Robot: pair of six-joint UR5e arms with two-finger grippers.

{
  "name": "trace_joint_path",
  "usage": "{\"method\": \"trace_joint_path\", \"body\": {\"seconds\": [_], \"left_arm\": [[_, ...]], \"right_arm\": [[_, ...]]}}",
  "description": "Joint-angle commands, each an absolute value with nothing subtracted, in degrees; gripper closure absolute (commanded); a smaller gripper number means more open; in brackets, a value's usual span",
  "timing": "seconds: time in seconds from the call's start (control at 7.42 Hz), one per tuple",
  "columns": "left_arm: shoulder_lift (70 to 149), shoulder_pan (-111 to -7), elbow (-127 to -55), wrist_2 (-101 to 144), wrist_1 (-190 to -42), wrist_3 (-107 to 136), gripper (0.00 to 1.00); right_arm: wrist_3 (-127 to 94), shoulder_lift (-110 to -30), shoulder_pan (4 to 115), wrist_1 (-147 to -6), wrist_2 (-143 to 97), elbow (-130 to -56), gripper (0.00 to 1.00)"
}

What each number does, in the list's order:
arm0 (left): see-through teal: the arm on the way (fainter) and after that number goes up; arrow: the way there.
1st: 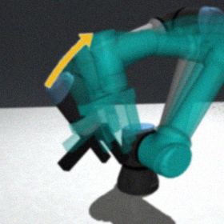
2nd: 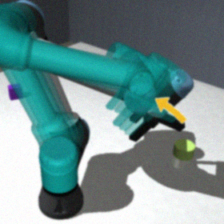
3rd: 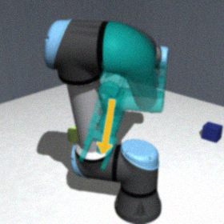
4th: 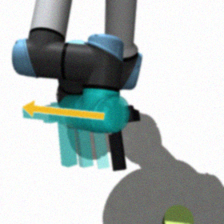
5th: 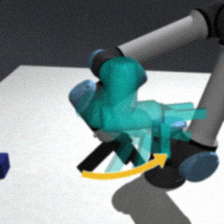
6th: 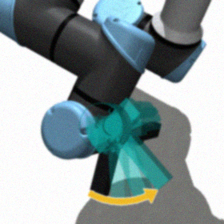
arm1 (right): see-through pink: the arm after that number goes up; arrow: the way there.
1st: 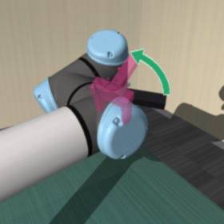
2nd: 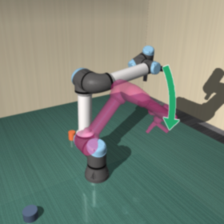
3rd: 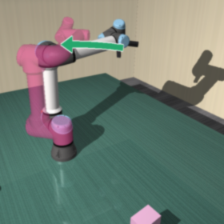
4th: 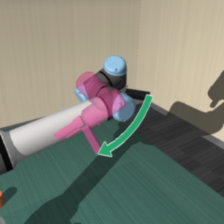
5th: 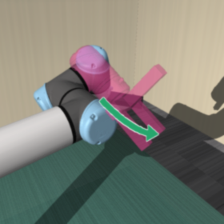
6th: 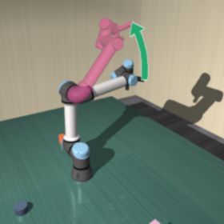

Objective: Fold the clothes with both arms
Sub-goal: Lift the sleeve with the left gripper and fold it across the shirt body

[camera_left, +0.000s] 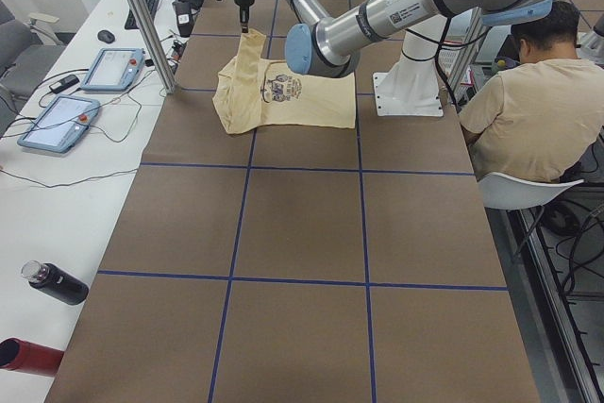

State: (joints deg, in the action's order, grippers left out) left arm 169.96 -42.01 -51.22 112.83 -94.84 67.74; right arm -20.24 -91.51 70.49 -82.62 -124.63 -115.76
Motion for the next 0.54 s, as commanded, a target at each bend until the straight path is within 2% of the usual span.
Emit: {"method": "trace_joint_path", "body": {"seconds": [0.0, 0.13, 0.27, 0.4], "left_arm": [[174.00, -38.34, -43.02, 110.84, -102.71, 75.98, 1.00], [174.63, -36.67, -40.02, 108.22, -108.05, 79.59, 1.00], [174.55, -36.39, -39.82, 107.06, -108.71, 79.37, 0.74], [174.55, -36.39, -40.16, 107.05, -109.07, 77.28, 0.01]], "right_arm": [[-20.30, -91.49, 70.49, -82.62, -124.63, -115.75, 0.00], [-20.30, -91.41, 70.49, -82.62, -124.63, -115.75, 0.00], [-20.30, -91.32, 70.49, -82.62, -124.63, -115.66, 0.00], [-20.39, -91.23, 70.49, -82.62, -124.63, -115.66, 0.00]]}}
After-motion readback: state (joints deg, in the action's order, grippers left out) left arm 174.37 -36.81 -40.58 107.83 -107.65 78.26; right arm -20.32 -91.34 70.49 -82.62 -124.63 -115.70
